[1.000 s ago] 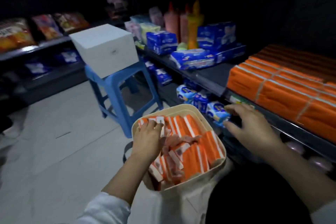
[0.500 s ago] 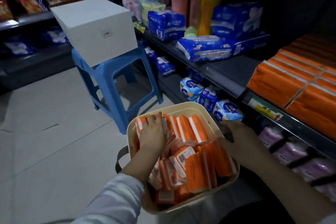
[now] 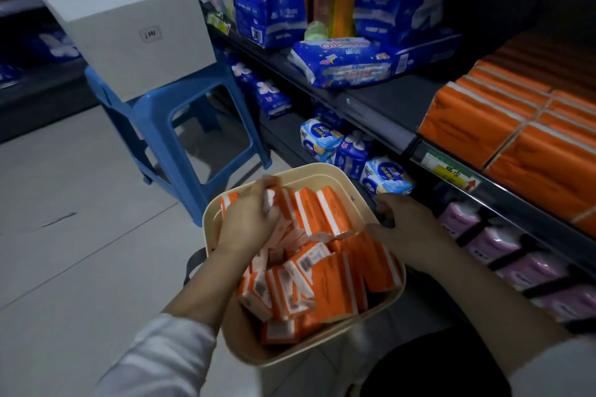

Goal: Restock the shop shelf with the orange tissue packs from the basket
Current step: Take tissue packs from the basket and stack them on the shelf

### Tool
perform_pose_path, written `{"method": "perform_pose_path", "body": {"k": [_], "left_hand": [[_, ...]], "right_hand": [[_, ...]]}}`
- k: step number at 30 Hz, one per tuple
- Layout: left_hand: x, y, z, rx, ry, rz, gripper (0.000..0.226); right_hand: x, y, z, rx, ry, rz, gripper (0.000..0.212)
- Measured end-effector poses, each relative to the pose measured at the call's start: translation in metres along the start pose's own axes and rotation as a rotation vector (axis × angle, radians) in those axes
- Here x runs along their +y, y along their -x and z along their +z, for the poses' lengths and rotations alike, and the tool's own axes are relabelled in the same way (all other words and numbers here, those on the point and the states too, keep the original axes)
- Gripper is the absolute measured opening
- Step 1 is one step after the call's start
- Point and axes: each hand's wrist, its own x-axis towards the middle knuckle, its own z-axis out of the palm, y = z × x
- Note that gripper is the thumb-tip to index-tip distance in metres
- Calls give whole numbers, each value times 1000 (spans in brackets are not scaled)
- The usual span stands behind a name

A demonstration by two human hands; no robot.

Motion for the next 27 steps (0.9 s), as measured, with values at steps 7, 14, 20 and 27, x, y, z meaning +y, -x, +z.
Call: {"method": "perform_pose_path", "body": {"k": [7, 14, 20, 27], "left_hand": [[69, 16, -37, -284, 864, 121, 39], [100, 12, -5, -417, 1048, 77, 57], [86, 14, 76, -365, 534, -75, 74], [106, 39, 152, -447, 282, -206, 84]], "right_hand": [[0, 3, -12, 22, -607, 105, 97], [12, 16, -41, 180, -849, 159, 27], [35, 7, -54, 549, -835, 306, 49], [44, 1, -51, 558, -887, 323, 49]]}}
